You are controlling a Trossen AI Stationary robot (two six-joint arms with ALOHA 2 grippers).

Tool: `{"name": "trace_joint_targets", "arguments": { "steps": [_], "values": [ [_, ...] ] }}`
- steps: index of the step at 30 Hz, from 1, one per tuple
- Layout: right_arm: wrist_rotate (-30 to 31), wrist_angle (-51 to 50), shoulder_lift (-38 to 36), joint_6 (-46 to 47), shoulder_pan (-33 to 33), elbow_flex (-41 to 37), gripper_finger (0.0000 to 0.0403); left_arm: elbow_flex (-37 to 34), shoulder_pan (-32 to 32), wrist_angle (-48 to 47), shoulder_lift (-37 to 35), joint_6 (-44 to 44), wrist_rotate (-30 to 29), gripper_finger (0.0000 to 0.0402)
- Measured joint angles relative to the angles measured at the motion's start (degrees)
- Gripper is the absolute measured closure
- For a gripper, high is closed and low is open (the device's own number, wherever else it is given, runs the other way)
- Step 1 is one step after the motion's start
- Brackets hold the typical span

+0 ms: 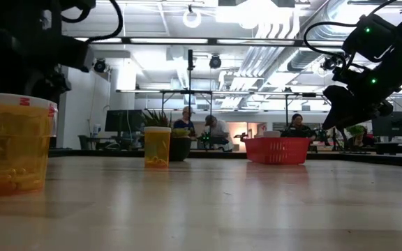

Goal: Pick and place pill bottles into a basket
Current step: Put the middle left orange pill bottle into the bin

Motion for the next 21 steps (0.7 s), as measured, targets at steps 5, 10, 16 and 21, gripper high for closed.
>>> {"name": "trace_joint_targets", "arguments": {
  "steps": [5, 10, 16, 21],
  "values": [
    [0.05, 0.0, 0.0, 0.02, -0.01, 0.01, 0.0151, 2.26, 0.04, -0.05, 0.0, 0.07, -0.18, 0.0146],
    [0.33, 0.0, 0.0, 0.02, 0.0, 0.01, 0.0151, 4.79, 0.04, -0.11, 0.0, 0.59, -0.74, 0.0154],
    [0.33, 0.0, 0.0, 0.07, -0.01, 0.01, 0.0151, 7.89, 3.66, -1.5, 0.0, 1.11, -1.5, 0.0148],
    [0.33, 0.02, 0.0, 1.55, -0.02, 0.01, 0.0151, 10.48, 8.37, -2.63, 0.01, 4.86, 0.11, 0.0155]
  ]
}}
